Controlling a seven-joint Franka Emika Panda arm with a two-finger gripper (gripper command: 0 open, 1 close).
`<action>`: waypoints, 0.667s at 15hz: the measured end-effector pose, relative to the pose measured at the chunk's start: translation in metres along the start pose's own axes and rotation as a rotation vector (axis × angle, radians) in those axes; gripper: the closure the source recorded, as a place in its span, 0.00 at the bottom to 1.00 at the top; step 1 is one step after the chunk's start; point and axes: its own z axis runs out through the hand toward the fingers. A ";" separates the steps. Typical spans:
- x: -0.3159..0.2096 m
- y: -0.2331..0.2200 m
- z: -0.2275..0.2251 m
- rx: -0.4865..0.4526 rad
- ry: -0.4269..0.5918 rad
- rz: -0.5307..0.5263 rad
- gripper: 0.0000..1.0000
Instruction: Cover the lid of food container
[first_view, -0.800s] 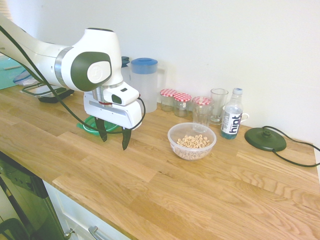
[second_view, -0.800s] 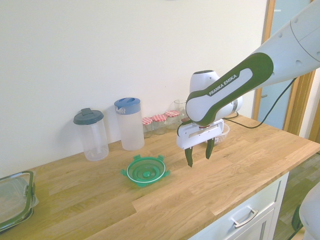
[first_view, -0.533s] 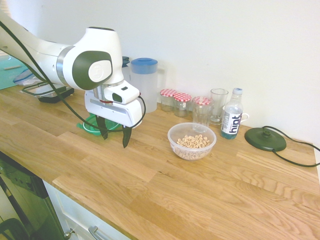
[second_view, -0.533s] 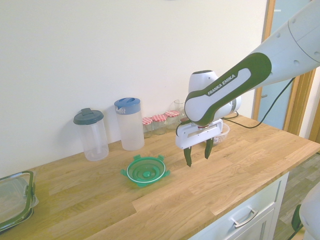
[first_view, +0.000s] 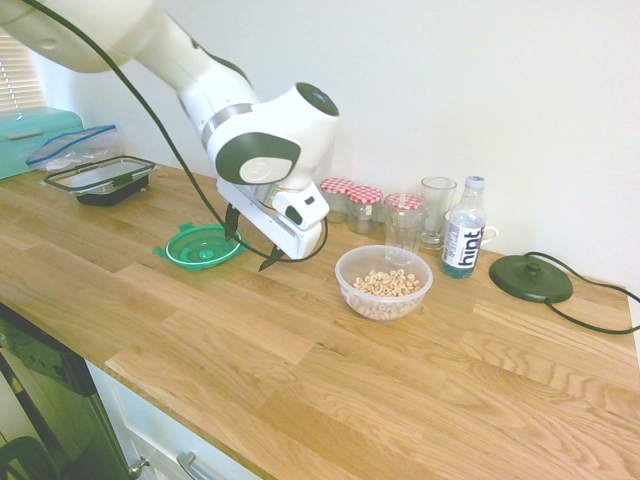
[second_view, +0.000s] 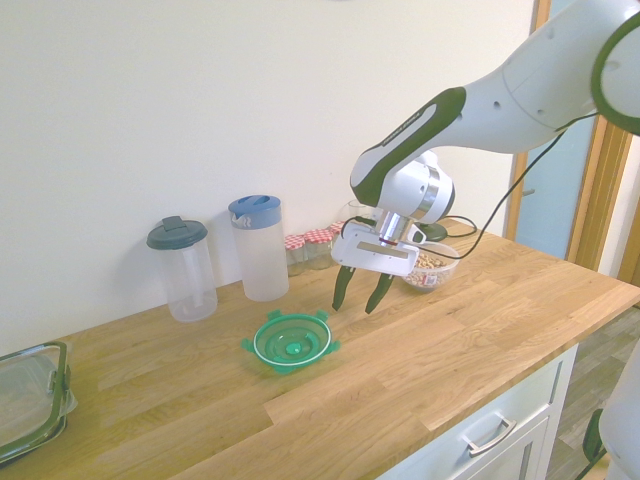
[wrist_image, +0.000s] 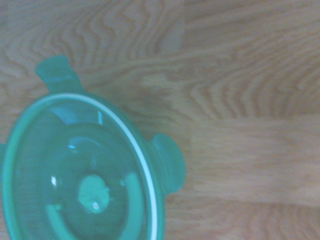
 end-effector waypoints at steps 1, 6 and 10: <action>0.010 -0.002 0.004 0.028 -0.043 -0.001 0.00; 0.036 -0.001 0.020 0.096 -0.151 -0.016 0.00; 0.039 -0.006 0.040 0.125 -0.196 -0.015 0.00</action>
